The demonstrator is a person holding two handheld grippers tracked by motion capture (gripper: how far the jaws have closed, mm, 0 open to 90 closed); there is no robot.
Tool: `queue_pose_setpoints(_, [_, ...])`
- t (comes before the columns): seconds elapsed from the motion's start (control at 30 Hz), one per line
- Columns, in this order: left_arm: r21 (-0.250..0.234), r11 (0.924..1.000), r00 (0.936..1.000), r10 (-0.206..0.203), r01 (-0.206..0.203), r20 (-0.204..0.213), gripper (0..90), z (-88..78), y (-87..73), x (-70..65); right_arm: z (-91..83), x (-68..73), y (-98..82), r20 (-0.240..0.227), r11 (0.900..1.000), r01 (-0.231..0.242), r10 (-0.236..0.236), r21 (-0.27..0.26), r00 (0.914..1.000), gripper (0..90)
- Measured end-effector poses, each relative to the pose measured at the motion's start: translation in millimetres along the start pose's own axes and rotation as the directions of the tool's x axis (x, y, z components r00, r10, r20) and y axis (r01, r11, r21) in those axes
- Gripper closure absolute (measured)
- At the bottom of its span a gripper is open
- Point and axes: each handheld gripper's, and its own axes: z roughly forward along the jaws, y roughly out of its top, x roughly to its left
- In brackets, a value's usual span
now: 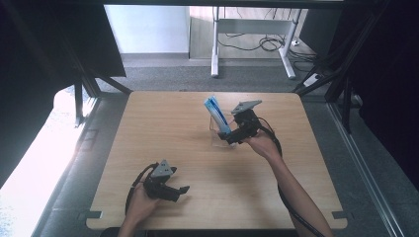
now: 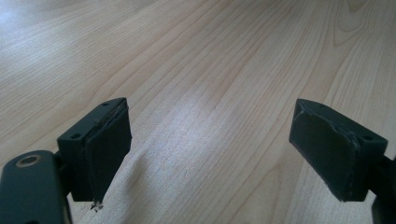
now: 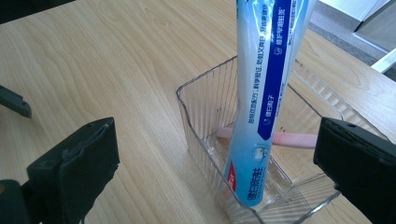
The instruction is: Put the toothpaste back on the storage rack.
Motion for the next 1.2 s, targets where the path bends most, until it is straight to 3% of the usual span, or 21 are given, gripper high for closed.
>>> queue_pose_setpoints(0.67, [0.011,0.9999,0.9999,-0.012,0.012,0.006,13.1,0.4,-0.9,0.8,-16.8,17.1,-19.8,-0.007,1.0,0.016,-0.016,0.009,0.9999,0.4])
queue_pose_setpoints(1.0, [-0.025,0.9992,0.9995,-0.029,0.03,0.013,13.0,-2.2,-0.5,2.2,-28.9,20.6,-32.6,-0.018,1.0,0.006,-0.006,-0.004,0.9998,0.0])
queue_pose_setpoints(1.2, [-0.021,0.9991,0.9992,-0.036,0.036,0.02,13.0,-1.4,-0.6,2.1,-35.9,21.1,-43.6,-0.014,1.0,-0.001,0.001,-0.001,0.9999,0.0])
